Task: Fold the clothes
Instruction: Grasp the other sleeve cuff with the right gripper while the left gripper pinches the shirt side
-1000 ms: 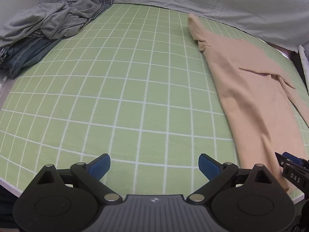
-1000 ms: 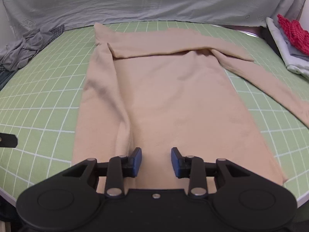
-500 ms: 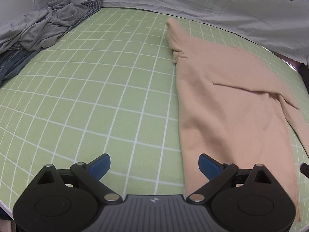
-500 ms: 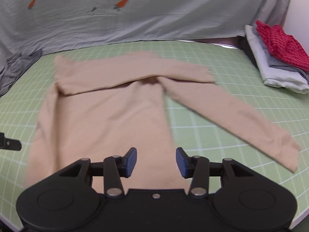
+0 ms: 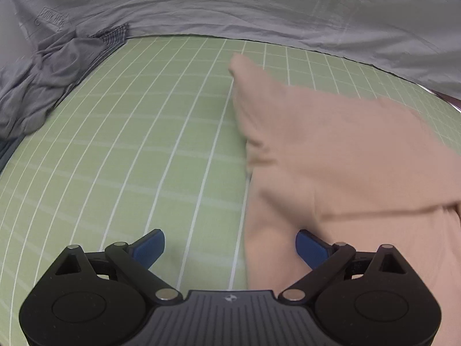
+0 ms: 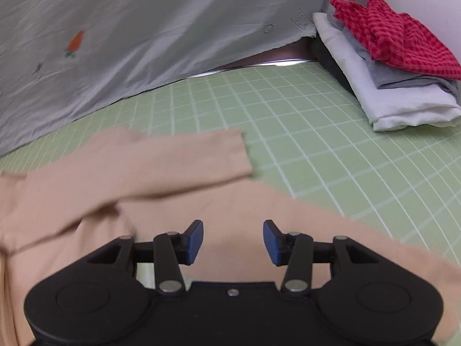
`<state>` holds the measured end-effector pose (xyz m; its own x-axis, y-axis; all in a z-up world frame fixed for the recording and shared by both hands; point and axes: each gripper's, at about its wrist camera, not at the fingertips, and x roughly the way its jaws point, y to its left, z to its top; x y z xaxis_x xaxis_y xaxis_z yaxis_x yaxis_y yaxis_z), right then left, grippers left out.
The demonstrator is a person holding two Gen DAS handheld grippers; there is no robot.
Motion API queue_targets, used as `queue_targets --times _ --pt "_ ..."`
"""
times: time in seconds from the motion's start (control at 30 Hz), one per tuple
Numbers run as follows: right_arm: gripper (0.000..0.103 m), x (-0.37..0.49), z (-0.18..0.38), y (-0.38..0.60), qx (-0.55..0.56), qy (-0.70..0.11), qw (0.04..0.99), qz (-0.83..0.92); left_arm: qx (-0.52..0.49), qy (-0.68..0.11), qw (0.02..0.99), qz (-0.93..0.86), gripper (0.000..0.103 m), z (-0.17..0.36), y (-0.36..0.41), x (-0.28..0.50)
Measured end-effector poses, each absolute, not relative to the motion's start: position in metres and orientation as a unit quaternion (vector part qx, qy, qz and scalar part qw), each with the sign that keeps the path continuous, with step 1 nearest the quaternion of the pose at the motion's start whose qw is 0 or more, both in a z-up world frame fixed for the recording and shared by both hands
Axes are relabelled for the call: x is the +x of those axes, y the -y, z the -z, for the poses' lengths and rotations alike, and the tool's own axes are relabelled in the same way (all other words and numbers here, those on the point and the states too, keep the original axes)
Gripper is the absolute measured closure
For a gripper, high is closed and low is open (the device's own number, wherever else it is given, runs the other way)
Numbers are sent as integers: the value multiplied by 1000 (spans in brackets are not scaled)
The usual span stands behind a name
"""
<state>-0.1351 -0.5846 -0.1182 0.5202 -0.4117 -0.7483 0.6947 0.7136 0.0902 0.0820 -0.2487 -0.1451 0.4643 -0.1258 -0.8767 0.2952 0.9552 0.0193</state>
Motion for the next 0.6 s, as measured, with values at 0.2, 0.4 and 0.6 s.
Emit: queue_targets --times 0.2,0.4,0.6 --pt "49 -96 124 636 202 -360 845 340 85 -485 861 124 4 146 272 141" --pt "43 -68 131 652 214 -356 846 334 22 -477 871 117 4 145 264 193" --pt "42 -53 137 649 205 -368 846 327 -61 -485 862 136 25 139 253 228"
